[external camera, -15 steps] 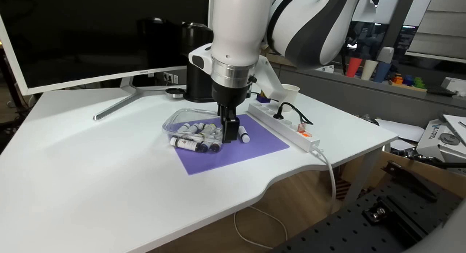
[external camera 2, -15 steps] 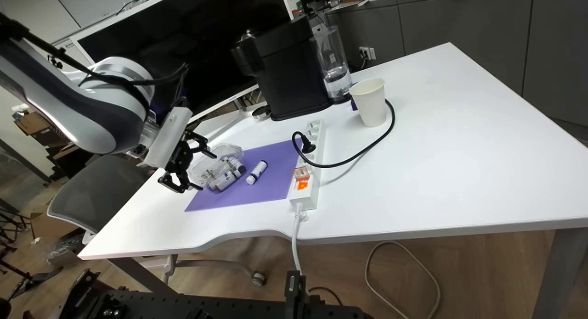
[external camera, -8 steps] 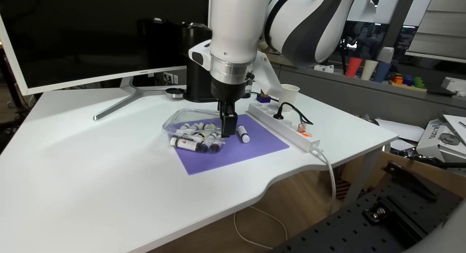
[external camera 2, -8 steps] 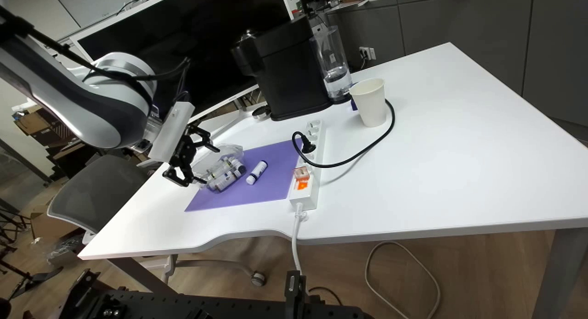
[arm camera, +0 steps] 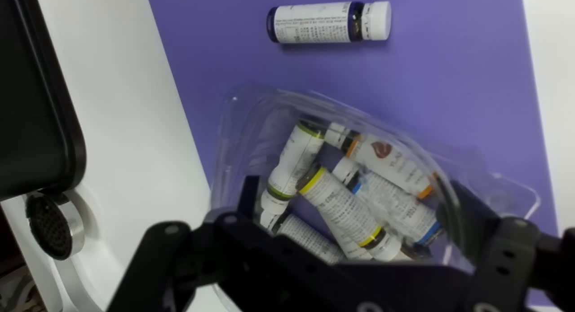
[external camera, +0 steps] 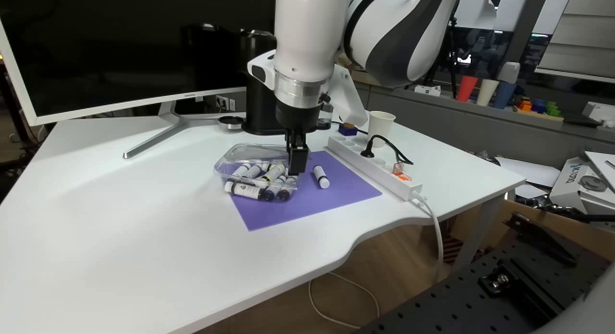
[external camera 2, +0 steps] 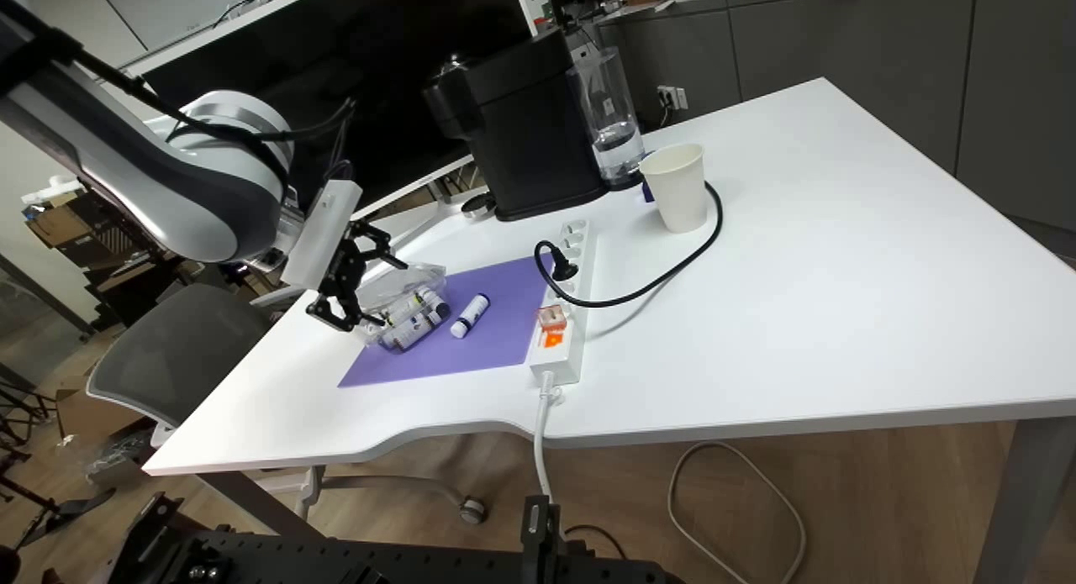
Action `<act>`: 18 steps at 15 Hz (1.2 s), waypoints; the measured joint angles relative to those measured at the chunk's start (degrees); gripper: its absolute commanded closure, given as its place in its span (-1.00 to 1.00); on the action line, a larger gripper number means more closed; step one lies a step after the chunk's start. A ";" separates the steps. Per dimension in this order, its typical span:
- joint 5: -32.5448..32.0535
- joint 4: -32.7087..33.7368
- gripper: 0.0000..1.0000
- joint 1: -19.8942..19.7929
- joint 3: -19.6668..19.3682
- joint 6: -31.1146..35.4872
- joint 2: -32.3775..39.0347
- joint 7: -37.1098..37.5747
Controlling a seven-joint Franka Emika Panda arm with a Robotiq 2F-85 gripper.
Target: Open the lid of the container
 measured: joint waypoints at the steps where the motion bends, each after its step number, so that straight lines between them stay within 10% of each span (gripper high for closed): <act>1: -0.76 0.58 -1.00 -0.01 0.06 0.04 -0.03 1.24; 18: -10.22 9.30 -1.00 -3.02 0.12 -1.67 -8.16 17.68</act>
